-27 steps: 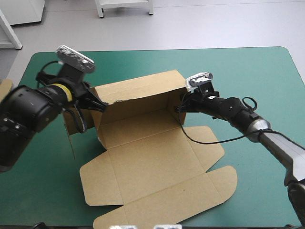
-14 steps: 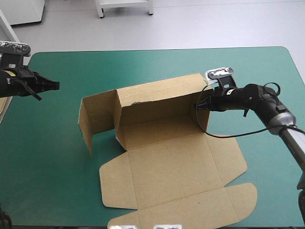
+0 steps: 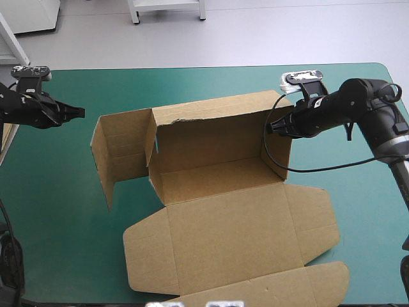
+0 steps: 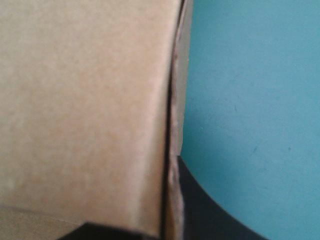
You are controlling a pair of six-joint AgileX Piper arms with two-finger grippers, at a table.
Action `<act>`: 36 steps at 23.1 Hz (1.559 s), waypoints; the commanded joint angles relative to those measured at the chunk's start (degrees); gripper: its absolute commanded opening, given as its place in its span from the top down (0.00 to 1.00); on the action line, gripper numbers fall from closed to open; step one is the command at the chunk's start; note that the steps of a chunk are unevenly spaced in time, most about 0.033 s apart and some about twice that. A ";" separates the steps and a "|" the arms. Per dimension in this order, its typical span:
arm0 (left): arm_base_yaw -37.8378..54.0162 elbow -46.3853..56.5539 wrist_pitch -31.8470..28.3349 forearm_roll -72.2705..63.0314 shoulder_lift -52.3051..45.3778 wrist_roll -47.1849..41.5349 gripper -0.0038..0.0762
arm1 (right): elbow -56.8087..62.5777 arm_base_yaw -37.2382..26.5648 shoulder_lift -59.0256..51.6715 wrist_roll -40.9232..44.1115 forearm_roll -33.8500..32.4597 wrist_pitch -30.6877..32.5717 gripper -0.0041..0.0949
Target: Fold the box
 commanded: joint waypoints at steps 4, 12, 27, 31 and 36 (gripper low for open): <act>0.12 -1.71 -2.67 -1.97 -2.05 0.23 0.96 | -5.64 -0.30 4.55 1.75 1.59 5.68 0.96; 0.12 -1.71 -2.53 -2.99 -2.05 1.08 0.96 | -5.64 -0.30 18.60 -2.63 4.22 -4.94 0.96; 0.12 -1.71 -2.50 -3.10 -2.05 0.99 0.96 | -7.38 1.18 20.92 -8.54 6.80 -14.70 0.59; 0.12 -1.71 -2.50 -3.10 -2.05 0.99 0.96 | -9.55 1.18 20.82 -8.29 6.80 -11.41 0.38; 0.12 -1.71 -2.39 -3.00 -2.05 0.99 0.96 | -17.13 1.18 20.82 -4.66 3.90 -0.77 0.37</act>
